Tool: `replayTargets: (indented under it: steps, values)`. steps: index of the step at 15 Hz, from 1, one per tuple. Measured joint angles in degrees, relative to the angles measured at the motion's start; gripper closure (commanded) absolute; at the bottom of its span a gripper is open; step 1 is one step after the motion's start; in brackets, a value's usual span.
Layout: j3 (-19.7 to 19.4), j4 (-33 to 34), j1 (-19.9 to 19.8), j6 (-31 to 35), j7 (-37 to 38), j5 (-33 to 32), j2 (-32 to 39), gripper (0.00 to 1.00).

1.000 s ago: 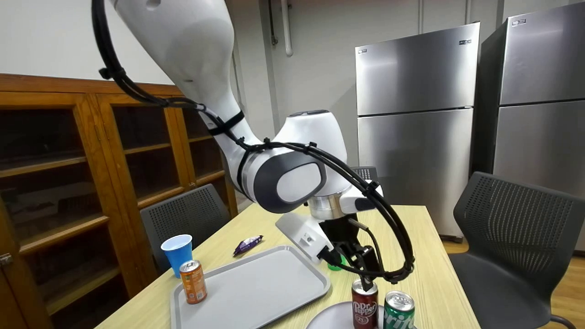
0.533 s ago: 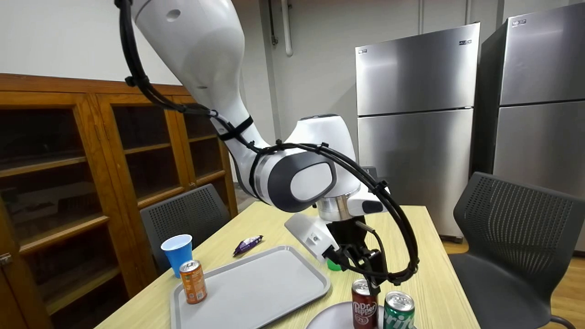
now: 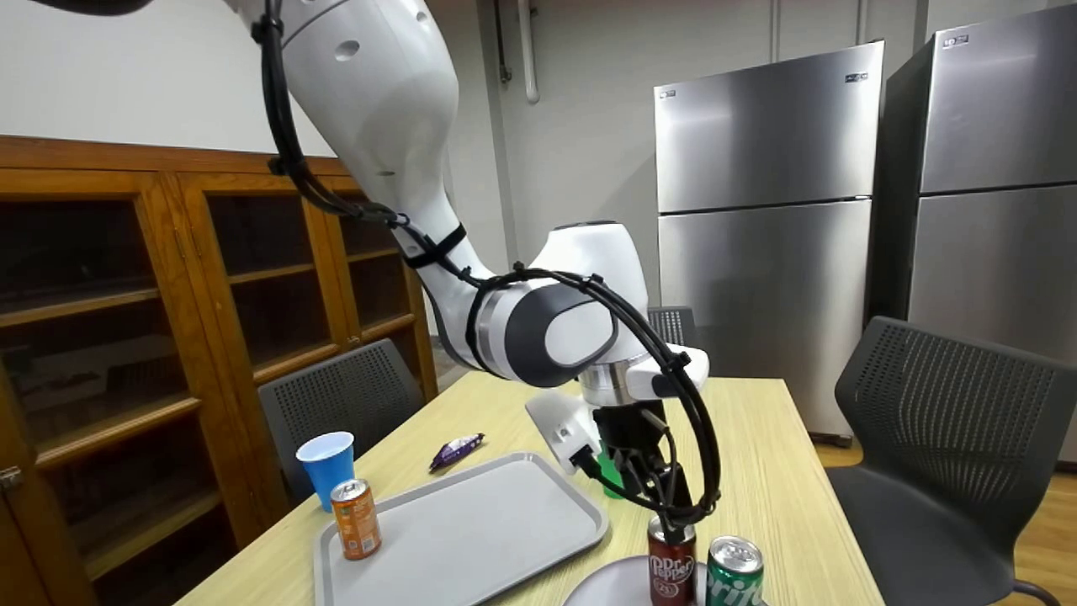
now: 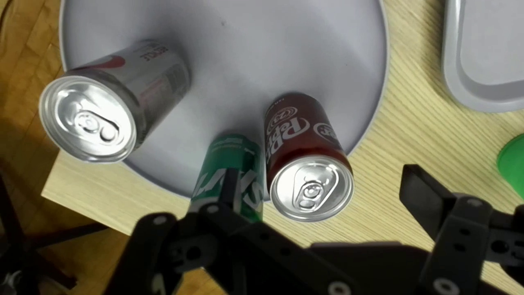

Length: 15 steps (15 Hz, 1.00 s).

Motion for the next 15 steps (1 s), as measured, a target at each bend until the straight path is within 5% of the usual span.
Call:
replayTargets:
  steps: [14, 15]
  values:
    - [0.4, 6.6, 0.1, -3.0, 8.9, 0.0, 8.2, 0.00]
    - [0.4, 7.0, 0.1, -3.2, 9.1, 0.0, 8.6, 0.25]
